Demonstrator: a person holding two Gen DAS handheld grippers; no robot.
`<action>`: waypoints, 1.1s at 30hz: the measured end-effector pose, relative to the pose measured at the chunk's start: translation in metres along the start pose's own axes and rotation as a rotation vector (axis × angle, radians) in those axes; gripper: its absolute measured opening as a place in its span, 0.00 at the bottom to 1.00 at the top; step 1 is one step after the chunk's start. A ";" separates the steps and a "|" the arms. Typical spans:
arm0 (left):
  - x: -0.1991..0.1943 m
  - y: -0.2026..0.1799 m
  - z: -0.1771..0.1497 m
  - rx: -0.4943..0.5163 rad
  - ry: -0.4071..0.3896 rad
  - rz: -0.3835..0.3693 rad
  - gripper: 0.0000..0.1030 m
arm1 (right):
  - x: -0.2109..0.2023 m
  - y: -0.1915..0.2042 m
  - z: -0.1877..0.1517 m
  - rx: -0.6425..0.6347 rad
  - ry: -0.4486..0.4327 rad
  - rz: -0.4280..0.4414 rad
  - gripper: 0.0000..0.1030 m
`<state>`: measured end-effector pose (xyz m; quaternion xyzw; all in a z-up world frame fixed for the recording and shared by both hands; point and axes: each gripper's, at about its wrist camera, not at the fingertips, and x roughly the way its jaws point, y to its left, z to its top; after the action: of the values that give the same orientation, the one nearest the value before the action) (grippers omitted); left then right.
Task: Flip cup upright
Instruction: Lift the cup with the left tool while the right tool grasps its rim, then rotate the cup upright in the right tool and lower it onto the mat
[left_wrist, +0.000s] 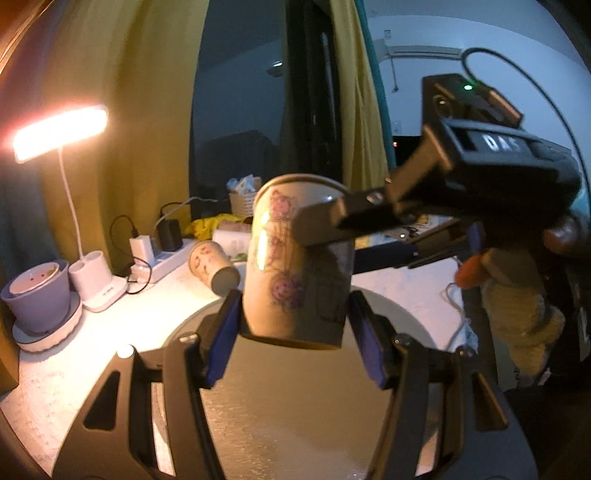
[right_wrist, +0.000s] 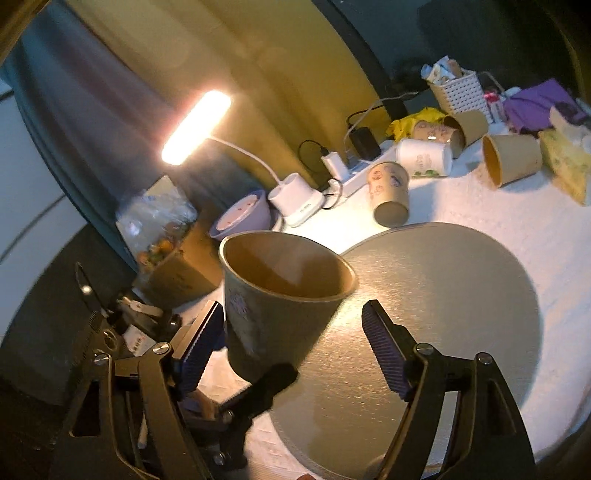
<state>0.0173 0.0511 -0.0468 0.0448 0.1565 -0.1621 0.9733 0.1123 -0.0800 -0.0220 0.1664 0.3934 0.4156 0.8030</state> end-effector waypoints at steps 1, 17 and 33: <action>0.000 -0.001 0.001 0.001 -0.003 -0.008 0.58 | 0.001 -0.001 0.000 0.005 0.000 0.011 0.78; 0.007 -0.003 0.002 -0.010 0.047 -0.047 0.73 | 0.008 -0.006 0.007 -0.017 -0.011 -0.016 0.70; 0.022 0.045 -0.008 -0.244 0.161 0.013 0.79 | 0.019 -0.026 0.030 -0.140 -0.114 -0.323 0.70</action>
<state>0.0496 0.0877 -0.0594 -0.0600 0.2522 -0.1313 0.9569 0.1557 -0.0785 -0.0277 0.0682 0.3388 0.2975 0.8900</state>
